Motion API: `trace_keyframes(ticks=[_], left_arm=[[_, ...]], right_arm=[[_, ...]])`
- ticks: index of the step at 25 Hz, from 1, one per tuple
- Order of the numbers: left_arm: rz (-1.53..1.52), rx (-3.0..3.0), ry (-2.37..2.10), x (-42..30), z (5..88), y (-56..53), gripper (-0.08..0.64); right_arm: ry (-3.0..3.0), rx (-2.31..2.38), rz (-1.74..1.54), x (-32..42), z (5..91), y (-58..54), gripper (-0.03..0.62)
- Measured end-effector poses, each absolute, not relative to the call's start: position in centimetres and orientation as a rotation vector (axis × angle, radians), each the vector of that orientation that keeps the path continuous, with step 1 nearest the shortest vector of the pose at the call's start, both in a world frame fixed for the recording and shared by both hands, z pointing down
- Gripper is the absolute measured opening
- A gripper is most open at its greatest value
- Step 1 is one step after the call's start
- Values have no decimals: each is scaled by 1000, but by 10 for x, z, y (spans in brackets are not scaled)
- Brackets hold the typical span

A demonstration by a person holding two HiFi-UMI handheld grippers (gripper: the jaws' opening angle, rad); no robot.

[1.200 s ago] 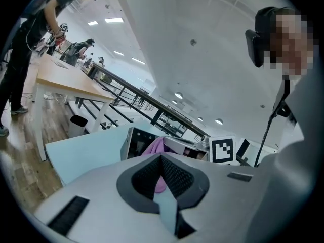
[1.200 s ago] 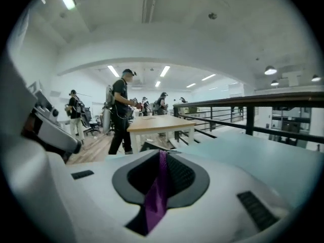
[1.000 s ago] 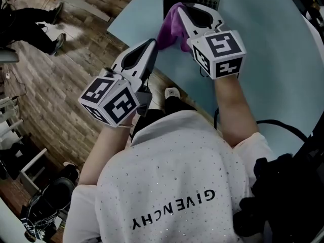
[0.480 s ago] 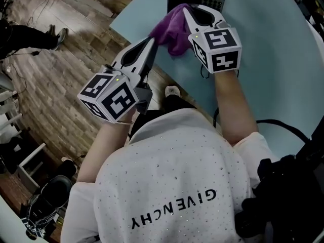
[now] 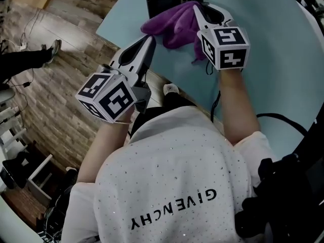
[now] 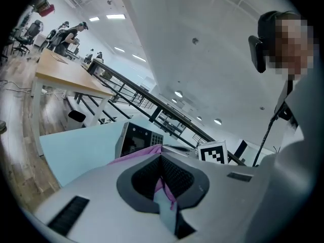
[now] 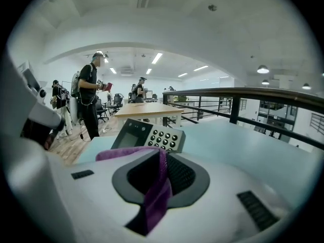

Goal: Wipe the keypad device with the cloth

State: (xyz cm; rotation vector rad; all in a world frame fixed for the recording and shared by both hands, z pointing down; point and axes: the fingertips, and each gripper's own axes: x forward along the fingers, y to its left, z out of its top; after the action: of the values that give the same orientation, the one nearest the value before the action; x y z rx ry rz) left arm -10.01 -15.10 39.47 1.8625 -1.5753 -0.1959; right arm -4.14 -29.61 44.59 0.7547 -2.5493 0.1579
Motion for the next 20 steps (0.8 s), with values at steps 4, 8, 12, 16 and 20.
trace_keyframes(ticks=[4, 8, 12, 16, 20], left_arm=[[-197, 1875, -1560, -90, 397, -154, 2], [-199, 1872, -1574, -92, 397, -153, 2], [-207, 1847, -1605, -100, 393, -146, 2], [-219, 1813, -1640, -109, 393, -143, 2], [-219, 1787, -1672, -115, 397, -142, 2]], right_arm=[[-2517, 816, 214, -17, 459, -307, 44], [-2526, 879, 322, -8, 462, -312, 43], [-2639, 865, 335, -32, 440, -304, 41], [-2707, 685, 335, -77, 443, -280, 41], [-2729, 502, 348, -116, 458, -256, 43]])
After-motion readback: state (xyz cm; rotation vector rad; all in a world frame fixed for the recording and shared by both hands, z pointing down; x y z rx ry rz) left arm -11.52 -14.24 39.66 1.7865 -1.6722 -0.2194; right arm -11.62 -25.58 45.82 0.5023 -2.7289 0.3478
